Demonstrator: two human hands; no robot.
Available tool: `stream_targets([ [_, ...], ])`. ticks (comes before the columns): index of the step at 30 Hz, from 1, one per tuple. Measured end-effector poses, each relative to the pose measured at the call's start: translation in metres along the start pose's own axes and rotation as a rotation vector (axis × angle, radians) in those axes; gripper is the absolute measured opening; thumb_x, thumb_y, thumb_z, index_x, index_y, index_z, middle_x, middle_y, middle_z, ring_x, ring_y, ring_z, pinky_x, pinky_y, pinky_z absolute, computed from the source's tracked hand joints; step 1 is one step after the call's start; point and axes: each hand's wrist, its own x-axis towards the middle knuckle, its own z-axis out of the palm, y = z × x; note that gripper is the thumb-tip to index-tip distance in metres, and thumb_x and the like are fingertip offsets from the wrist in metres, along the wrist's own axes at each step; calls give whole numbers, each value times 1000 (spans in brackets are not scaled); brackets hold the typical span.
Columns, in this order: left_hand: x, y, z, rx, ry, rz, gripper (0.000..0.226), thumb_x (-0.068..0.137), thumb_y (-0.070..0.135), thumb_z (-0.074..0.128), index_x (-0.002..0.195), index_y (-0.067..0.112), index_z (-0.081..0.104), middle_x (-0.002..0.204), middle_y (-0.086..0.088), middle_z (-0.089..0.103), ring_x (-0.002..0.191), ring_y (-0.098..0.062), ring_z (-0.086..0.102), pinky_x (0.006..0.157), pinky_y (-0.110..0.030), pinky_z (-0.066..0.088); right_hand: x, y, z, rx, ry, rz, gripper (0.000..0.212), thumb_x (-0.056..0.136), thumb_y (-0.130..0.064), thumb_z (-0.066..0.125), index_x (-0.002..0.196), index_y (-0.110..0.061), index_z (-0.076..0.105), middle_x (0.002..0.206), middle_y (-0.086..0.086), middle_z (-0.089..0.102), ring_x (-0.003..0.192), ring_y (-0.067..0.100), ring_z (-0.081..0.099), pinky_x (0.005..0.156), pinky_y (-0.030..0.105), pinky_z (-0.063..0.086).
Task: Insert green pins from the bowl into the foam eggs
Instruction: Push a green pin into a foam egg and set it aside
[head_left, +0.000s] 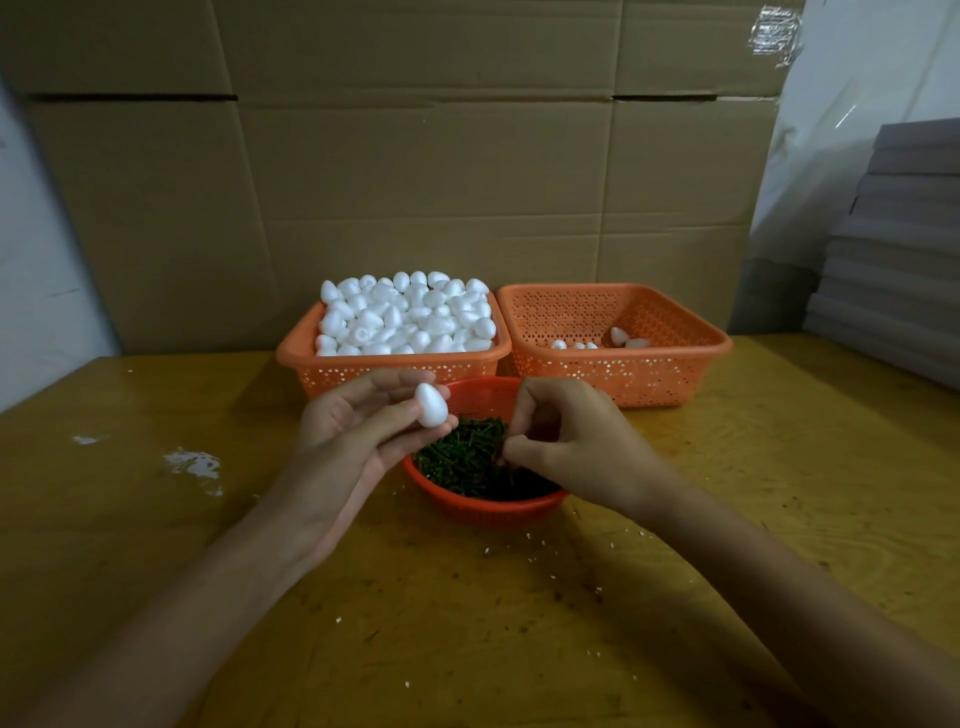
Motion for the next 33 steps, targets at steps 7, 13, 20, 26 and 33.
stream_targets([
  [7, -1, 2, 2, 1, 15, -19, 36, 76, 23, 82, 110, 11, 80, 119, -25, 74, 107, -39, 75, 87, -32, 62, 1, 2, 3, -74, -10, -28, 22, 83, -13, 81, 95, -27, 69, 81, -5, 77, 81, 8, 74, 76, 41, 59],
  [13, -1, 1, 1, 19, -18, 21, 25, 78, 11, 82, 103, 10, 80, 120, -21, 74, 109, -39, 74, 90, -32, 61, 0, -3, 3, -161, -37, -62, 33, 93, -14, 69, 119, -33, 76, 86, -18, 78, 87, -5, 69, 80, 23, 48],
  [20, -2, 2, -1, 23, -45, 33, 21, 76, 8, 80, 96, 12, 81, 121, -20, 74, 112, -40, 73, 92, -34, 61, -1, -4, 5, -161, -19, -58, 29, 92, -12, 70, 114, -29, 77, 86, -18, 78, 91, -4, 70, 93, 34, 55],
  [26, -2, 1, -2, 72, -59, 41, 24, 77, -2, 73, 91, 15, 82, 121, -20, 75, 113, -36, 74, 94, -32, 59, -1, -2, 6, -150, -8, -65, 27, 92, -11, 71, 113, -28, 77, 86, -17, 78, 91, -4, 71, 92, 37, 56],
  [33, -5, 2, 1, 164, -66, 73, 28, 77, -5, 79, 90, 19, 83, 120, -16, 76, 111, -30, 74, 91, -29, 59, 0, -1, 6, -193, -10, -74, 41, 91, -10, 68, 124, -35, 72, 86, -21, 77, 88, -1, 70, 86, 32, 55],
])
